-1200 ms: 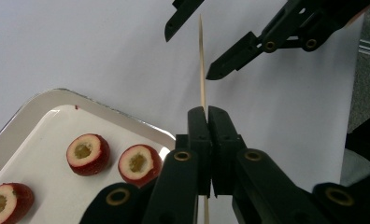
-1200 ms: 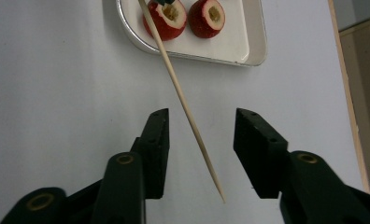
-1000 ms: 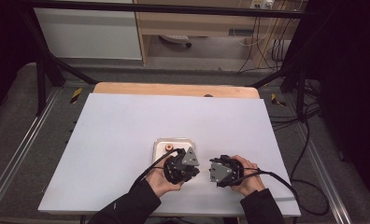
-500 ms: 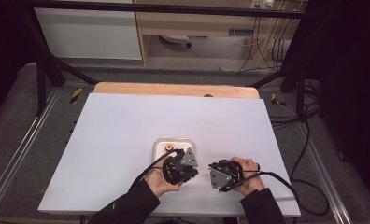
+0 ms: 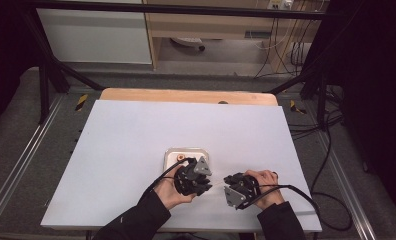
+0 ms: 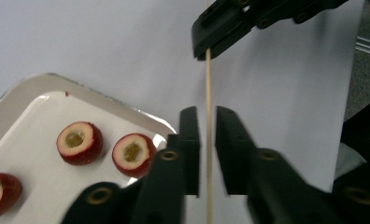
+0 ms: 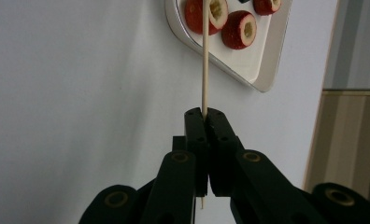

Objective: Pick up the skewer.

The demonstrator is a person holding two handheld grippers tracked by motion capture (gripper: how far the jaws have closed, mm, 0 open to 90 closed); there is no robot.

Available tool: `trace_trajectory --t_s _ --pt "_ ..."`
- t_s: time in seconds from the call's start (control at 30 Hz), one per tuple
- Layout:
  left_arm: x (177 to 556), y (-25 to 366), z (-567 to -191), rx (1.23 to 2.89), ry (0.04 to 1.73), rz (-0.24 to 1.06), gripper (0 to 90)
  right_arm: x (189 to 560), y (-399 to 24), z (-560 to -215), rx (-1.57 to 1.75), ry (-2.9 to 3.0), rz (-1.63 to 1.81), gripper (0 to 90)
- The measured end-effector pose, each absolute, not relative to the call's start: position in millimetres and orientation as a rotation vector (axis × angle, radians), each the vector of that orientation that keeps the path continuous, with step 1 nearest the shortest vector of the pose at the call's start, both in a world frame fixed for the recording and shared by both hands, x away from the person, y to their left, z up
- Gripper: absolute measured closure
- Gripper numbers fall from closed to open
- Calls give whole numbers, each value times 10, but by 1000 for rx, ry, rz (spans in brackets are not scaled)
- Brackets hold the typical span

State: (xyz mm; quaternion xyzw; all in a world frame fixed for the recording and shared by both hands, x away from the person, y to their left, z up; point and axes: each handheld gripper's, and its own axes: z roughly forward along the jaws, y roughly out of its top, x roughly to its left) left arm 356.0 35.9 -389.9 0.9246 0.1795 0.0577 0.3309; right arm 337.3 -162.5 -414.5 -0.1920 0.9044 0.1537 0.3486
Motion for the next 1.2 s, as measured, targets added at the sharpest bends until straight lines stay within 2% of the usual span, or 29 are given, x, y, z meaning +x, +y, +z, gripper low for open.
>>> trace_trajectory --t_s 0.03,0.13,0.3,0.47,0.63,0.93,1.03,1.07,1.1,1.13,1.17,1.2 --pt "3575 358 -3897 2433 481 147 741 3373 -1625 -4145 -498 2344 398 891" --pt "3611 352 -3890 2479 514 111 665 3360 -1614 -4135 -522 2321 332 891" --pt "3689 325 -3861 2544 566 65 664 3363 -1573 -4114 -563 2284 284 890" --pt "3739 264 -3887 2600 614 -8 740 3348 -1518 -4104 -584 2266 269 889" --pt "3720 195 -3913 2655 599 -19 872 3333 -1480 -4098 -637 2249 234 889" --pt "3687 166 -3919 2674 606 -3 885 3322 -1475 -4090 -650 2235 250 881" --pt "3657 192 -3919 2665 606 20 885 3353 -1490 -4063 -552 2254 279 791" --pt "3641 208 -3918 2664 602 27 885 3353 -1490 -4063 -552 2254 279 791" --pt "3624 229 -3918 2658 601 39 885 3389 -1524 -4042 -431 2288 311 725" --pt "3607 256 -3919 2644 600 57 885 3389 -1524 -4042 -431 2288 311 725" --pt "3585 280 -3922 2619 615 80 885 3424 -1570 -4024 -302 2315 375 627" --pt "3571 314 -3918 2613 615 100 885 3424 -1570 -4024 -302 2315 375 627"
